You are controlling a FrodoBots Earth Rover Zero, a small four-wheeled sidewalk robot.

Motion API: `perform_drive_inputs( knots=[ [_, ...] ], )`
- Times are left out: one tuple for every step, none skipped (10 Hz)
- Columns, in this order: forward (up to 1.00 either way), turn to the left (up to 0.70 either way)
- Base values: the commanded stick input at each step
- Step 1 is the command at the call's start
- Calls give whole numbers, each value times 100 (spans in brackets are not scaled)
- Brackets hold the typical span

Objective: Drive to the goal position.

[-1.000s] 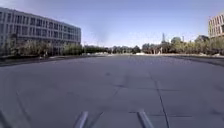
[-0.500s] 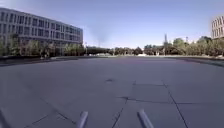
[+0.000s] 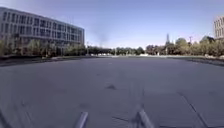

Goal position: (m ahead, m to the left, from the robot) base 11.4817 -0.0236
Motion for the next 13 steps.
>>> perform_drive_inputs(
  knots=[
    [100,0],
    [100,0],
    [100,0],
    [100,0],
    [100,0],
    [100,0],
    [100,0],
    [100,0],
    [100,0],
    [100,0],
    [100,0],
    [100,0],
    [100,-6]
  ],
)
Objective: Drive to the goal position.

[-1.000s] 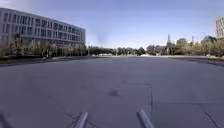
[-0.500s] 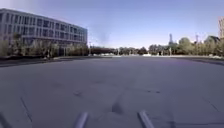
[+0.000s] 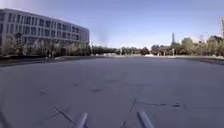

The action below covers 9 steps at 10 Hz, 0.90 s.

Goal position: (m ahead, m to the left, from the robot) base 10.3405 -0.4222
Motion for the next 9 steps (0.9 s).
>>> perform_drive_inputs(
  knots=[
    [100,-27],
    [100,-27],
    [100,-27],
    [100,-27],
    [100,-24],
    [100,0],
    [100,0],
    [100,0],
    [100,0]
  ],
)
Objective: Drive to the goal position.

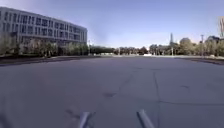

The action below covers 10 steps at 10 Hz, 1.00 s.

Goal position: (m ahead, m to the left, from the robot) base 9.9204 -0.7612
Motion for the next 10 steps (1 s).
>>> perform_drive_inputs(
  knots=[
    [100,0],
    [100,0],
    [100,0],
    [100,0],
    [100,-13],
    [100,-4],
    [100,0],
    [100,0],
    [100,0],
    [100,0]
  ],
)
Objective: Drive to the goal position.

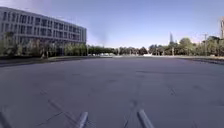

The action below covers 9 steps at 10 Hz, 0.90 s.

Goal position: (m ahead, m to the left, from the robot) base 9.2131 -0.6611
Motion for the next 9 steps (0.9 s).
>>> perform_drive_inputs(
  knots=[
    [100,0],
    [100,0],
    [100,-21],
    [100,-27],
    [100,-27],
    [100,-27],
    [100,-27],
    [100,-27],
    [100,-27]
  ],
)
